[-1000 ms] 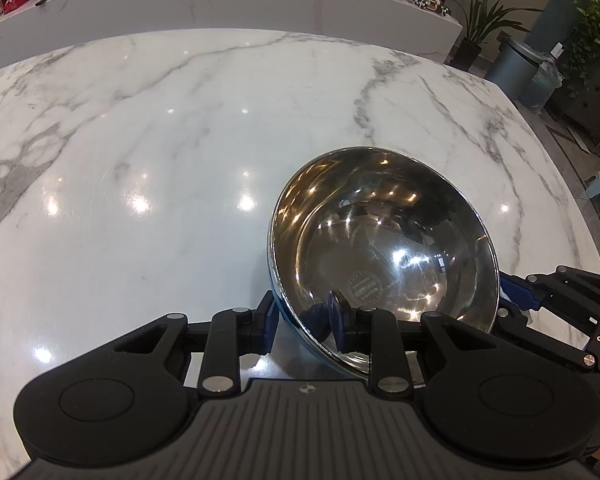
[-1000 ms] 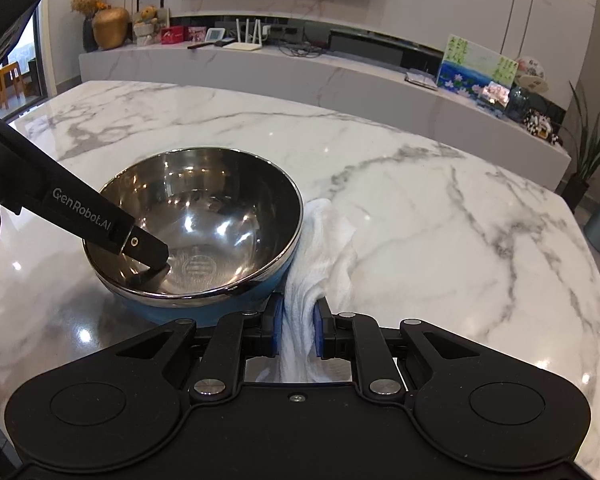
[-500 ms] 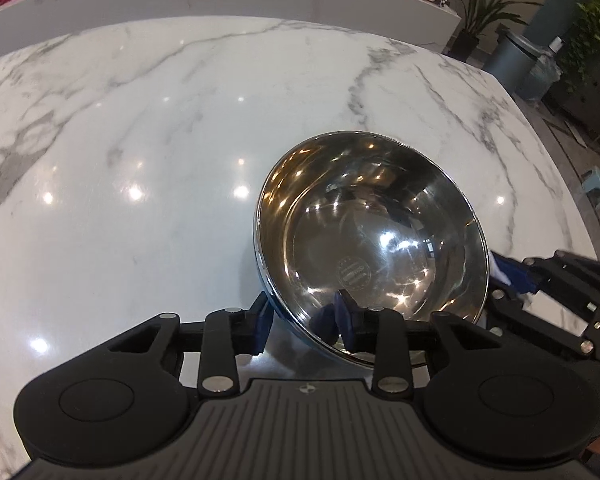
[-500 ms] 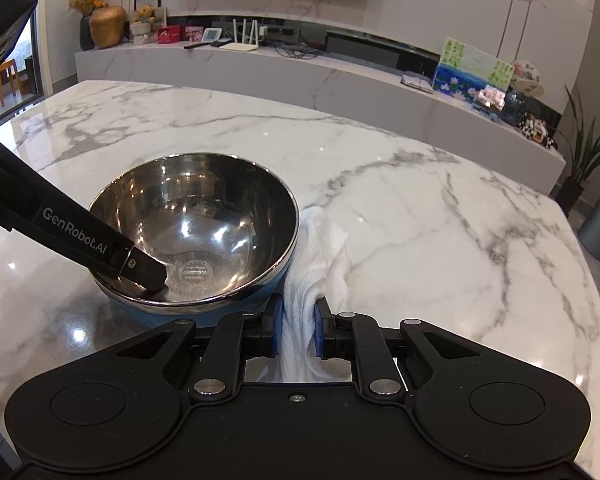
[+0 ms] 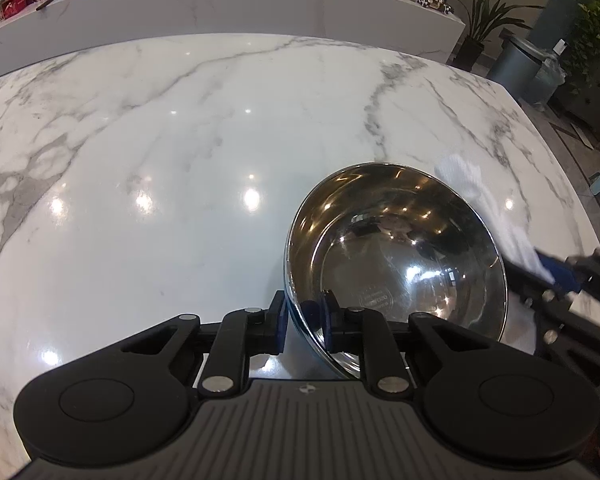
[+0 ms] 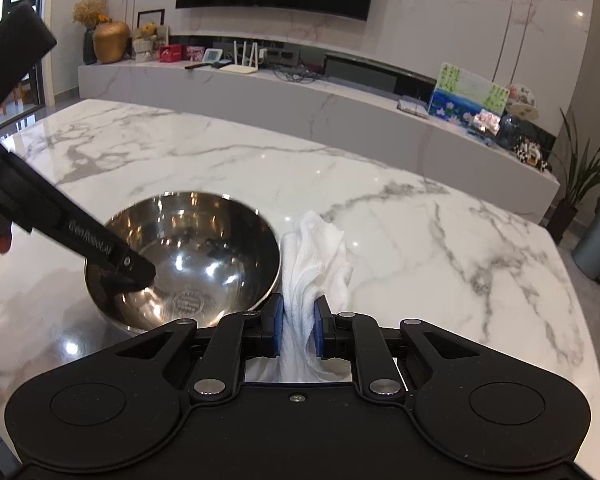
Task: Clean bowl
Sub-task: 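Rub the cloth along the bowl outside with the right gripper while the left gripper holds the rim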
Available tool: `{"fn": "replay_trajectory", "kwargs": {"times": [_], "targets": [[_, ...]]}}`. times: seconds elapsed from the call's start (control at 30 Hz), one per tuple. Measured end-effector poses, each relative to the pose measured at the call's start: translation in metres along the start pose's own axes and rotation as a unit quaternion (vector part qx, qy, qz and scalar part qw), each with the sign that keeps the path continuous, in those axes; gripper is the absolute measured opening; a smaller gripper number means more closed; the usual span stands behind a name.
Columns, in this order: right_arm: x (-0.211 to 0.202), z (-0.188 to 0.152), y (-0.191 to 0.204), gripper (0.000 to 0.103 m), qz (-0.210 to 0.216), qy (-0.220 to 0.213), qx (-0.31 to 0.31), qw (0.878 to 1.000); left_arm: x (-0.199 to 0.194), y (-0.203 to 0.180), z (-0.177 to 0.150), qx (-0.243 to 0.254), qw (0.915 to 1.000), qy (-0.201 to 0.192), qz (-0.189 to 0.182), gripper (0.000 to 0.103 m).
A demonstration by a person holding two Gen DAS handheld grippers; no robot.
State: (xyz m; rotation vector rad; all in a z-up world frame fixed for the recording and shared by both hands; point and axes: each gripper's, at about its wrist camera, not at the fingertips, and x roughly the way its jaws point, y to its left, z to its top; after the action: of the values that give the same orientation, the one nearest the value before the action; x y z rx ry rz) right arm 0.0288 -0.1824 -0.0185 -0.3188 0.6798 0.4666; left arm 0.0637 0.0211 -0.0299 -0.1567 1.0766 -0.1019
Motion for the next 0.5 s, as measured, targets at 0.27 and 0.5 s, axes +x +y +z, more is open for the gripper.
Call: {"fn": "replay_trajectory", "kwargs": {"times": [0.27, 0.5], "targets": [[0.013, -0.016, 0.015, 0.014, 0.014, 0.029, -0.012, 0.999, 0.004, 0.002, -0.006, -0.026, 0.9996, 0.013, -0.006, 0.038], [0.015, -0.016, 0.015, 0.014, 0.018, 0.032, -0.014, 0.999, 0.004, 0.000, -0.008, -0.017, 0.9997, 0.011, -0.015, 0.029]]}}
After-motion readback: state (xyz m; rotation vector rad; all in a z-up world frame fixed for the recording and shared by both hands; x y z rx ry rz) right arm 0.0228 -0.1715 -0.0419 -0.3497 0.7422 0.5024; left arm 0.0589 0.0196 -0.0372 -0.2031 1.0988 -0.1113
